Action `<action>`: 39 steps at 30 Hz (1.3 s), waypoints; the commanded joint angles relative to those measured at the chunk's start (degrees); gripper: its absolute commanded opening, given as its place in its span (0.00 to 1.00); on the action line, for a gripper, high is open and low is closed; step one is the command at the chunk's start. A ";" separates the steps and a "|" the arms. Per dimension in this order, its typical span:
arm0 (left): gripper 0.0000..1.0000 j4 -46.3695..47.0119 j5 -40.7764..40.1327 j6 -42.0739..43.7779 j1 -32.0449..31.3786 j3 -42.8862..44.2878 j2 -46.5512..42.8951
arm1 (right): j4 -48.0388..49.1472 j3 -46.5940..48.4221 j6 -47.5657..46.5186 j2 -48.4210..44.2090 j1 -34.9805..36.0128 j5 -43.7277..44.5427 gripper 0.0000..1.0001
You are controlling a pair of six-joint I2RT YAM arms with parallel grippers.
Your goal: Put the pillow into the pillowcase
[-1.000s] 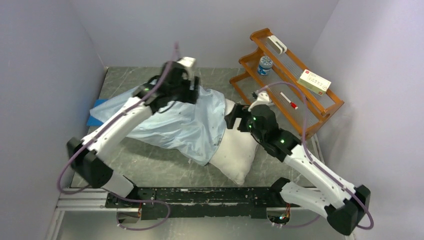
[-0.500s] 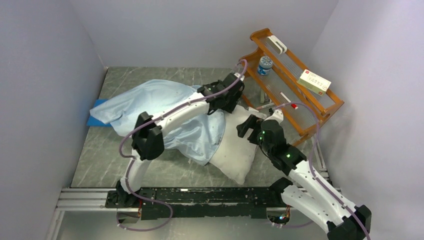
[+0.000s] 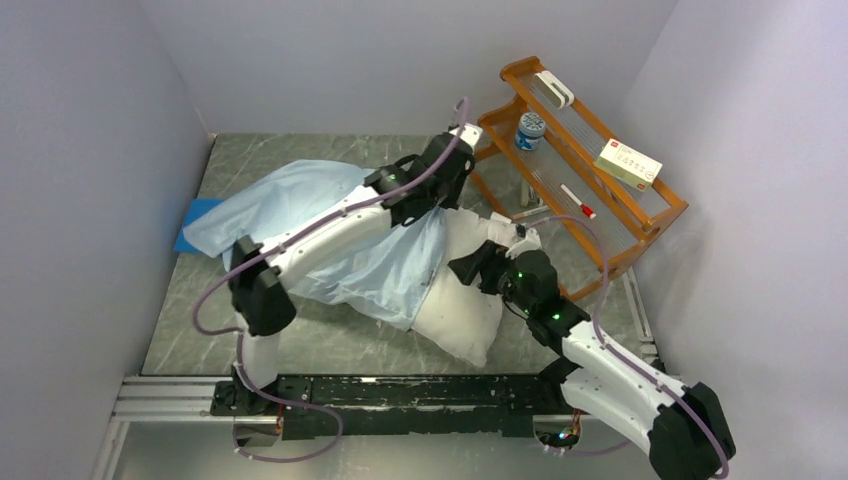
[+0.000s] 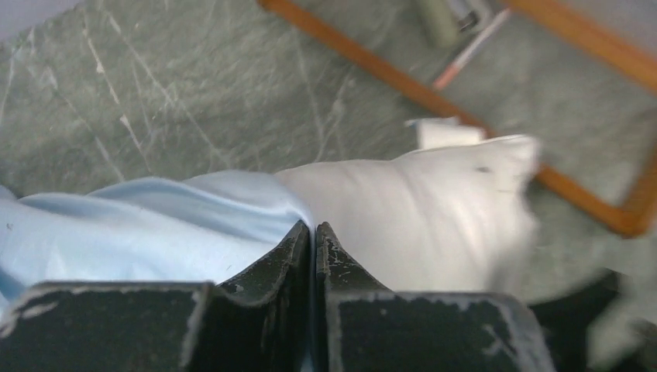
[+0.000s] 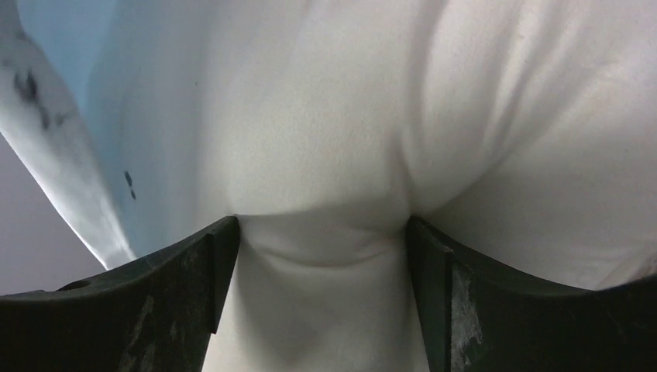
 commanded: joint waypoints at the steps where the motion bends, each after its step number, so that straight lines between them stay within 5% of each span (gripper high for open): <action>1: 0.14 9.89 9.51 -3.61 -1.27 -4.94 -8.36 | 14.16 0.07 3.14 5.59 0.44 -11.78 0.81; 4: 0.05 11.00 12.46 -4.98 -1.27 -7.74 -9.85 | 18.15 1.74 3.91 9.15 0.68 -12.10 0.80; 10: 0.05 18.01 24.36 -9.42 -1.40 -12.48 -10.83 | 32.90 2.39 9.48 16.21 5.11 -7.90 0.78; 12: 0.05 14.30 22.89 -9.48 -1.33 -10.25 -9.64 | 34.02 3.55 10.02 18.27 6.56 -5.28 0.78; 16: 0.38 -1.44 6.90 -4.81 -1.35 -2.74 -7.49 | 24.95 6.83 6.84 17.25 6.79 -1.10 0.81; 18: 0.47 -5.58 2.42 -3.41 -1.46 -3.16 -8.27 | 18.60 7.16 3.85 14.06 6.73 3.58 0.86; 21: 0.74 -8.83 -4.33 -1.88 -2.03 -5.97 -10.23 | 12.79 5.47 0.93 6.84 6.74 8.49 0.92; 23: 0.80 -11.04 -9.64 -0.91 -2.48 -7.47 -10.60 | 9.22 4.30 -0.05 3.14 6.73 10.70 0.96; 35: 0.90 -14.52 -20.39 1.80 -3.83 -11.29 -1.81 | 0.21 -0.02 0.57 -9.26 6.74 14.86 1.00; 37: 0.86 -14.96 -23.14 1.56 -4.01 -11.45 0.15 | -0.02 -0.77 1.34 -10.79 6.78 14.96 1.00; 39: 0.72 -16.00 -25.77 0.85 -4.33 -11.02 1.70 | 0.33 -1.60 2.36 -11.39 6.67 14.76 1.00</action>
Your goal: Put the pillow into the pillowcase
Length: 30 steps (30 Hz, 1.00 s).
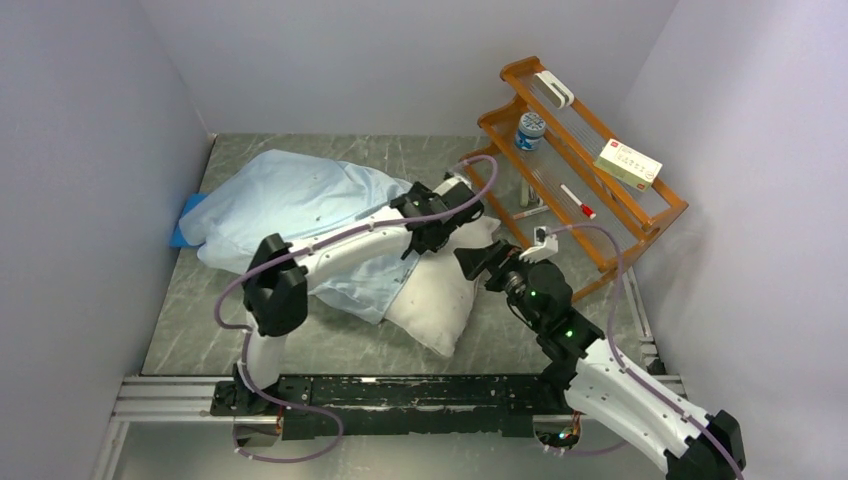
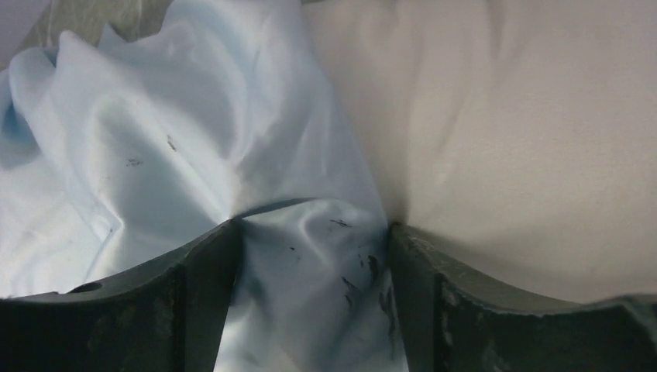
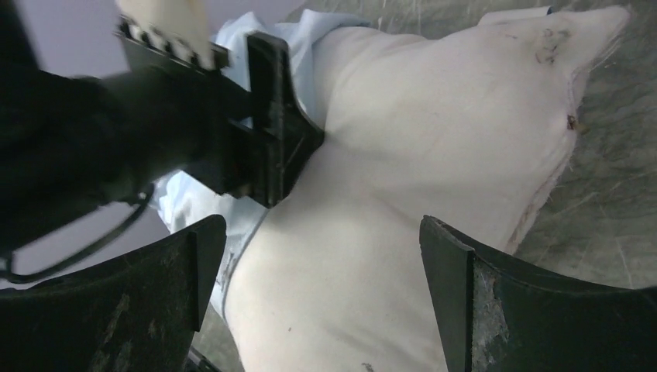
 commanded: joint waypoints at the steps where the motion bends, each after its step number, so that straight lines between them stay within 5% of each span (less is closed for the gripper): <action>1: 0.63 -3.69 -8.71 0.57 -1.27 0.09 3.10 | -1.42 -2.18 1.82 -1.86 0.26 1.67 1.00; 4: 0.13 -4.20 -12.47 1.75 -3.44 3.88 3.13 | -0.61 -3.31 3.12 -0.26 0.21 0.59 1.00; 5: 0.06 -4.50 -12.95 3.13 -4.15 5.92 2.95 | -0.18 -3.53 3.42 0.17 0.22 0.08 1.00; 12: 0.05 -6.55 -8.20 6.88 -6.83 23.18 0.23 | -3.71 -0.95 3.81 -0.06 0.08 5.09 1.00; 27: 0.05 3.79 -12.82 13.10 -6.76 28.31 -9.29 | -33.57 4.58 26.49 -3.65 -0.20 29.99 1.00; 30: 0.05 5.27 -13.34 13.14 -6.76 27.95 -10.98 | -32.99 7.36 21.91 -5.19 -0.62 31.26 1.00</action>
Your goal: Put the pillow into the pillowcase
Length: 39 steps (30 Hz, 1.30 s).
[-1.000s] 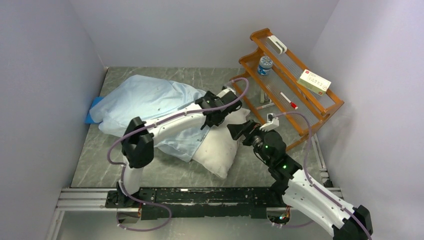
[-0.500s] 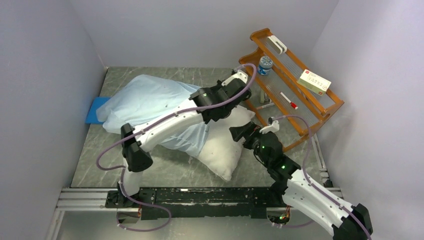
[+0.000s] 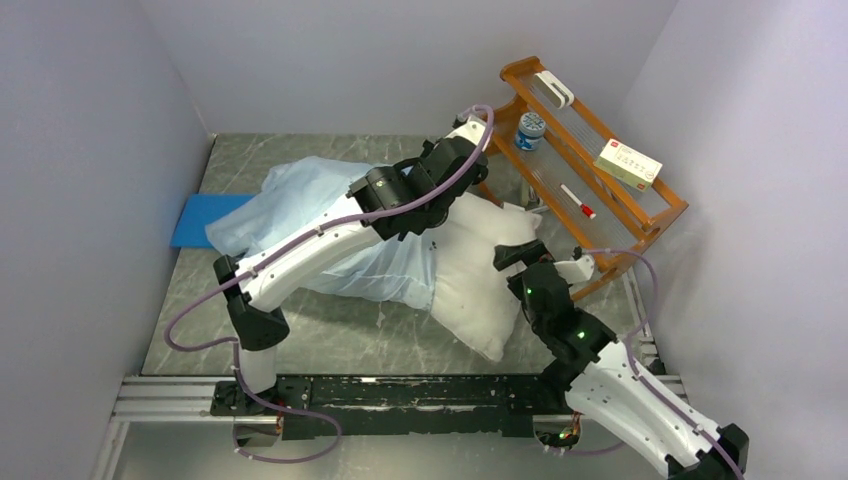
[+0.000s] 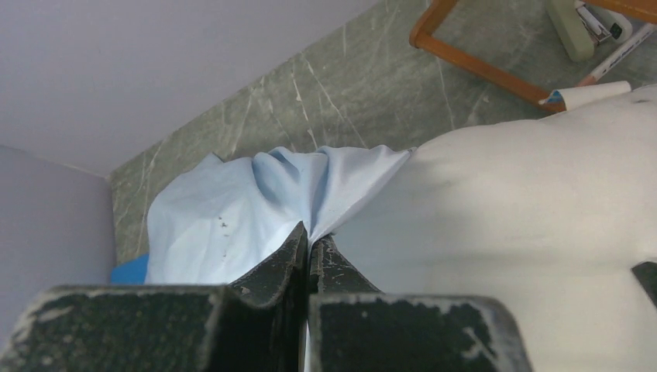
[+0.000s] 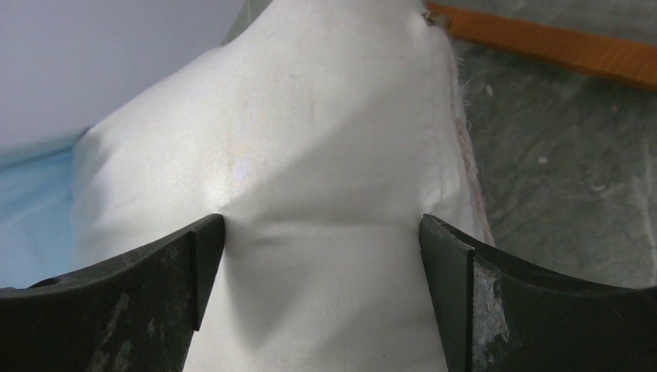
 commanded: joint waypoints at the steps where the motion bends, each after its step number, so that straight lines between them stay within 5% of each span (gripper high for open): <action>1: 0.05 9.46 -5.48 2.76 -0.63 4.15 -6.18 | -5.57 4.73 -3.47 -1.84 -0.51 7.35 0.99; 12: 0.05 14.44 -12.24 8.73 -0.59 4.45 -10.23 | -25.81 21.66 -9.95 2.71 -0.49 25.62 1.00; 23: 0.05 19.28 -15.80 12.95 -0.63 3.26 -13.99 | -20.10 18.97 -5.26 0.35 -0.55 12.94 1.00; 31: 0.05 22.32 -18.39 15.43 -0.59 2.12 -16.56 | -18.42 29.94 -19.10 1.42 -0.54 28.20 1.00; 34: 0.05 22.73 -18.50 15.85 -0.61 2.29 -17.16 | -13.85 29.23 -23.93 3.39 -0.54 24.06 1.00; 39: 0.05 23.28 -18.01 15.42 -0.61 2.83 -18.39 | -12.40 25.72 -18.11 8.92 -0.57 10.35 0.98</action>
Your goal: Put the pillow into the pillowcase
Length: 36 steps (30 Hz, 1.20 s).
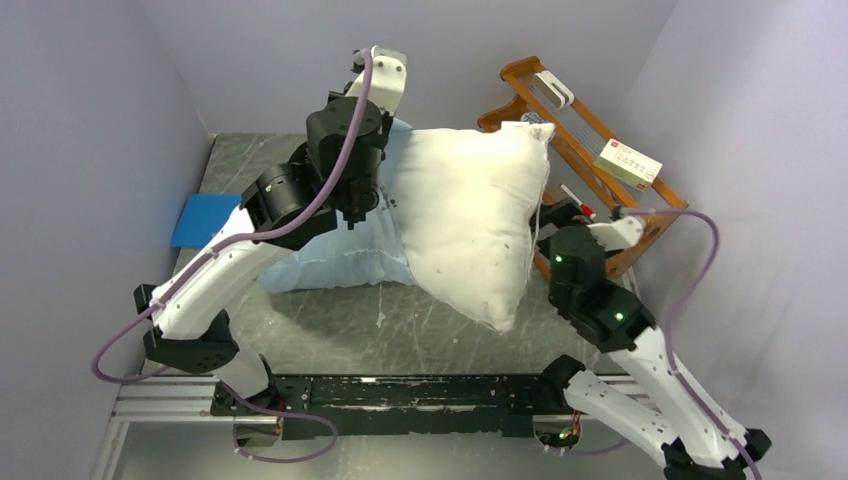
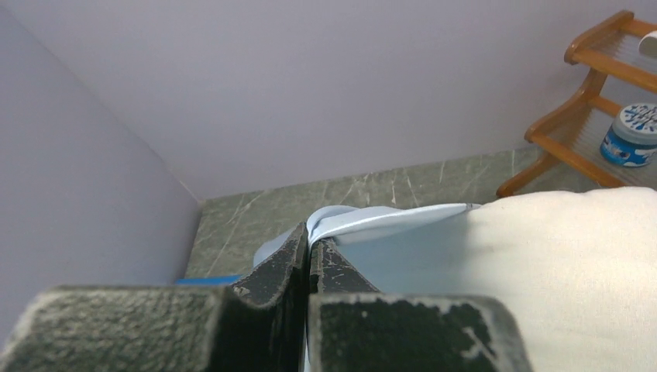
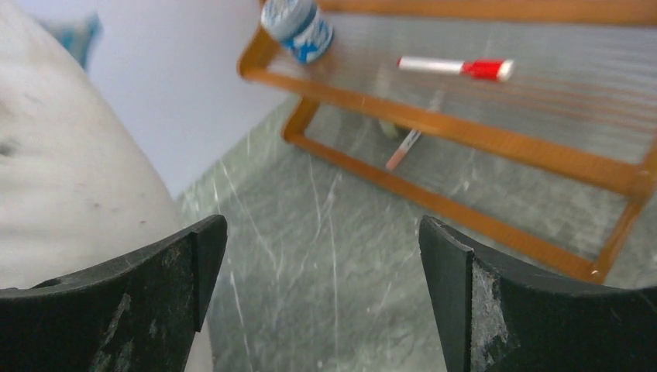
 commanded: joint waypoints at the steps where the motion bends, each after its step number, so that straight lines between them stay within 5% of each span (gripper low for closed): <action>1: 0.05 7.93 -1.81 1.34 -0.29 2.82 -3.03 | 4.53 -4.77 2.10 4.27 -0.26 -13.10 0.96; 6: 0.05 5.97 0.07 -0.70 -0.33 4.05 -3.80 | 23.88 -9.77 3.78 6.09 -0.28 -35.25 0.85; 12: 0.05 3.46 7.97 -7.73 -0.34 1.47 -6.19 | 39.02 -1.77 7.99 15.95 -0.20 -61.38 0.93; 16: 0.05 3.35 17.06 -14.05 -0.28 -4.43 -7.49 | 50.28 3.90 11.81 21.71 -0.13 -69.69 0.93; 23: 0.05 6.54 37.40 -21.75 -0.29 -0.98 -2.33 | 44.99 27.93 6.88 30.98 -0.11 -74.63 0.92; 30: 0.05 32.65 53.39 -29.80 -0.30 -12.05 -9.36 | 36.90 36.88 -2.84 29.48 -0.07 -67.90 0.93; 33: 0.05 35.38 50.56 -28.37 -0.20 -17.25 -13.14 | 33.56 40.34 -8.54 32.58 -0.11 -69.55 0.93; 36: 0.05 27.36 35.34 -26.44 0.18 -24.80 -17.56 | 24.21 41.98 -14.20 39.45 0.00 -74.23 0.92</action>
